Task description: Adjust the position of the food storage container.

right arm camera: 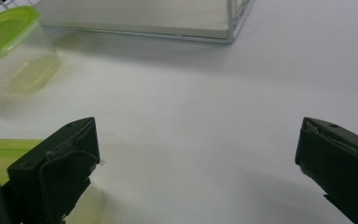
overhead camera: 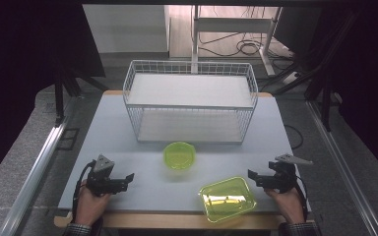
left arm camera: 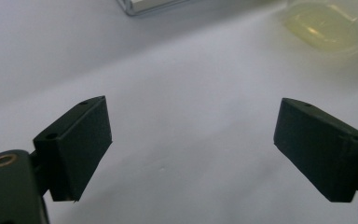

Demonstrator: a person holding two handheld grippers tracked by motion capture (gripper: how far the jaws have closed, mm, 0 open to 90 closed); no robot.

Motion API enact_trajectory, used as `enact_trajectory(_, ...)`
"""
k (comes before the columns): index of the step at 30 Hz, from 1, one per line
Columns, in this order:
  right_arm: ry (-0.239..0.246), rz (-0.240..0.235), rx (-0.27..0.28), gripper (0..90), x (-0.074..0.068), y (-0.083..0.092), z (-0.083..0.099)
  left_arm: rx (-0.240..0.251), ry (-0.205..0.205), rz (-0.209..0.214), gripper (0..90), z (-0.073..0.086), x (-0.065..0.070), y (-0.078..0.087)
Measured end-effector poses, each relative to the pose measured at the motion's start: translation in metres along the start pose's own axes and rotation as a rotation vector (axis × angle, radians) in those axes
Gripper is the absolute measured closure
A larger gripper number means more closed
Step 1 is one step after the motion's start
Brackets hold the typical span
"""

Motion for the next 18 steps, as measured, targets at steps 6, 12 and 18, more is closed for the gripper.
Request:
enact_trajectory(6,0.047,0.011,-0.056,0.6,-0.002,-0.003,0.005,0.003,0.001,0.100,11.2,-0.005,0.013,-0.002)
enact_trajectory(12,0.063,0.023,-0.062,7.0,-0.002,-0.002,0.004,0.023,0.010,0.129,5.6,-0.006,0.014,-0.001)
enact_trajectory(18,0.092,0.015,-0.053,16.7,-0.008,0.001,0.001,0.036,0.003,0.112,3.2,-0.006,0.012,-0.001)
Point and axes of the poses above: each handheld gripper's, and its own axes: y roughly backward along the jaws, z roughly out of its underside, x roughly to its right, the point moved 7 cm from there along -y, roughly forward along the jaws, and after that the axes turned 2 degrees about z, right-handed, at the moved point
